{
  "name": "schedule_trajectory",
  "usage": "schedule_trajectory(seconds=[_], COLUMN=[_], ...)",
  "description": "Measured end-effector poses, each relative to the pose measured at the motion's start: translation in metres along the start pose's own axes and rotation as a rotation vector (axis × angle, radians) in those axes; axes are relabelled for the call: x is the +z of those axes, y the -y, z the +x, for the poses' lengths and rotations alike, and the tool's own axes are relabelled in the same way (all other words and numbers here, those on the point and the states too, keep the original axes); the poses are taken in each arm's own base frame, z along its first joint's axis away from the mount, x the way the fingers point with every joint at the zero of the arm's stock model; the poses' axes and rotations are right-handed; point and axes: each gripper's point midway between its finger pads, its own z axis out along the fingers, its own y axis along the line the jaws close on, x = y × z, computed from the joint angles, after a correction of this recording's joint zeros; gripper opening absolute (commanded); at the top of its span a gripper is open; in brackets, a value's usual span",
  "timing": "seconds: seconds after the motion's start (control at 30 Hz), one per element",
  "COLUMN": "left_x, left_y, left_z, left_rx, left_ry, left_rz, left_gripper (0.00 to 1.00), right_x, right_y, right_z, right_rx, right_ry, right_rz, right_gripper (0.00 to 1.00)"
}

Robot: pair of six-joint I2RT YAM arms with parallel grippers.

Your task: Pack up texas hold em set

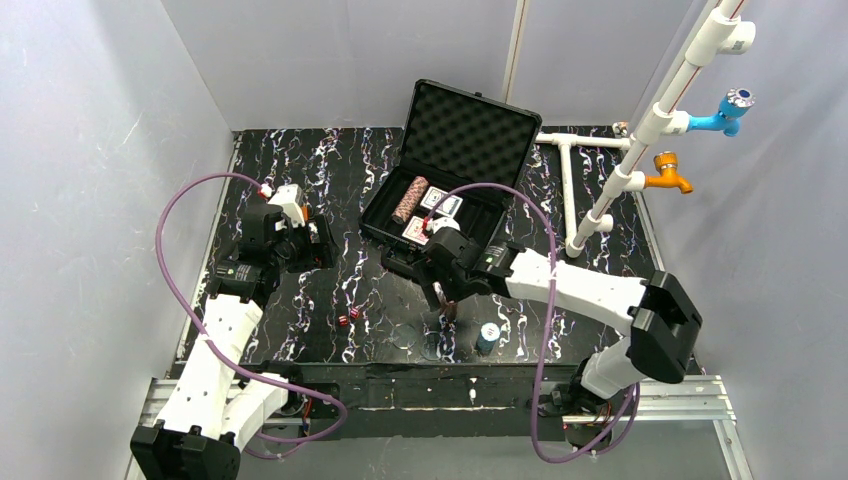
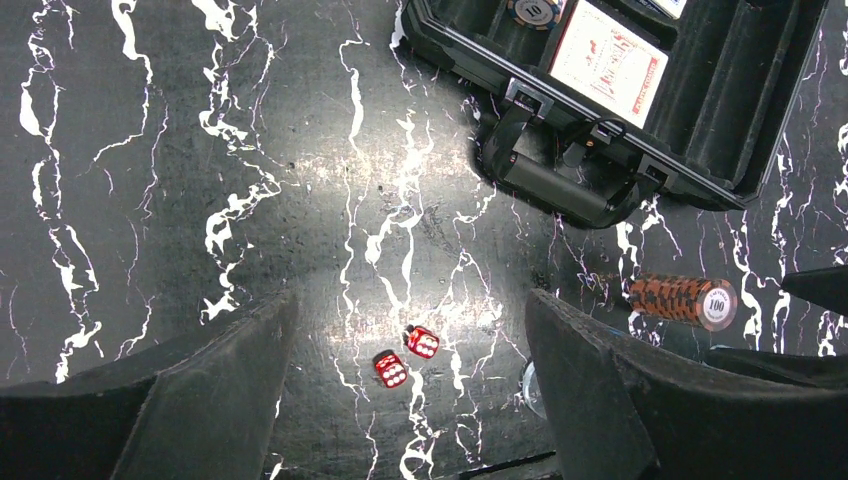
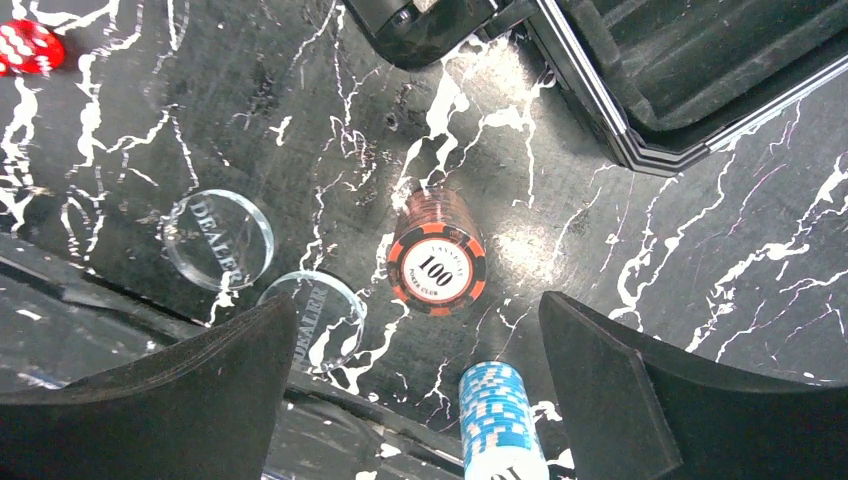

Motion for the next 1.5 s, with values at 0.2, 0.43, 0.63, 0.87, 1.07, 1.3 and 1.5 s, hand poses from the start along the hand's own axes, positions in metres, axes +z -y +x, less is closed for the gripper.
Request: schedule_trajectory(seconds=[0.2,0.43,0.63,0.87,1.07,1.3,1.5], left_x=[0.0,0.0,-0.003,-0.005,-0.005,-0.005,-0.005], left_y=[-0.002,-0.001,0.007,0.023,0.026,0.026,0.027], left_z=[0.0,0.0,-0.003,-0.005,-0.004,-0.004,-0.004], left_rx=[0.003,0.033,0.071,0.087,0.086,0.085,0.084], left_ry=[0.002,0.001,0.017,0.023,0.02,0.019,0.018], left_rz=[-0.01,0.005,0.051,0.144,0.16,0.161,0.164], left_gripper=[0.83,0.85,0.84,0.81,0.79,0.78,0.78], right_x=[-0.012,-0.013,-0.028,-0.015,-0.008,0.016,0.026], right_y=[0.002,0.018,0.019,0.026,0.023,0.015,0.007], right_z=[-0.002,0.019,0.008,0.035,0.041,0.04,0.026], right_rx=[0.025,-0.016,-0.065,-0.106,-0.111,-0.143,-0.161], right_ry=[0.042,0.076,0.166,0.124,0.112,0.071,0.085], right_rz=[-0.02,-0.019,-0.059,-0.063,-0.08,-0.074,-0.078], right_gripper=[0.98,0.98,0.98,0.87,0.83,0.8,0.74])
